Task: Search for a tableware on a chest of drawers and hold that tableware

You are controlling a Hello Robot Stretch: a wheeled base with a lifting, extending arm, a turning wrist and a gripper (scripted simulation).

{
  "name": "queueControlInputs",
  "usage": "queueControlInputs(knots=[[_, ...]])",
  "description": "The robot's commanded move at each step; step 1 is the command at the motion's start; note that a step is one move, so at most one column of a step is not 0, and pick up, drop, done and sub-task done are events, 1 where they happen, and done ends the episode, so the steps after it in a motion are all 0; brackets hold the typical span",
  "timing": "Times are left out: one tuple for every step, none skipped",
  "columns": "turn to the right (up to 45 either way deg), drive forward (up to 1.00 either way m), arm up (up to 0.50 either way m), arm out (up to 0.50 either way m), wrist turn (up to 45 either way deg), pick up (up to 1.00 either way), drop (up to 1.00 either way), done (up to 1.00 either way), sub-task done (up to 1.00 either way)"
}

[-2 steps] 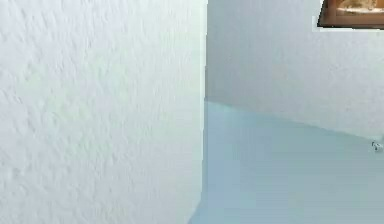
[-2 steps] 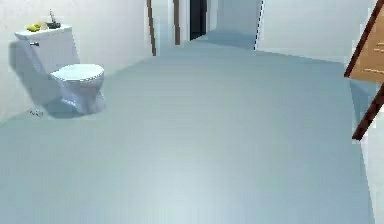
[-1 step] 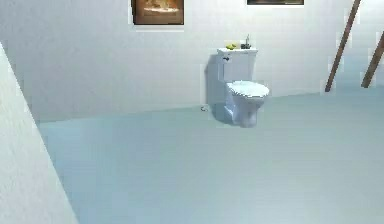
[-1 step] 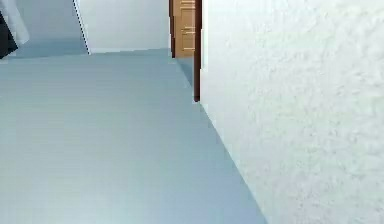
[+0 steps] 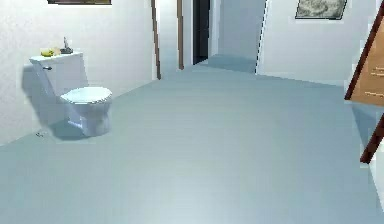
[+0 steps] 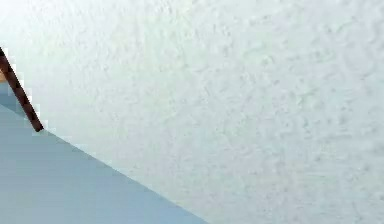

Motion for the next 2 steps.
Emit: queueControlInputs(knots=[[30.0,0.0,0.0,0.0,0.0,0.0,0.0,0.0,0.0],[0.0,0.1,0.0,0.0,0.0,0.0,0.0,0.0,0.0]])
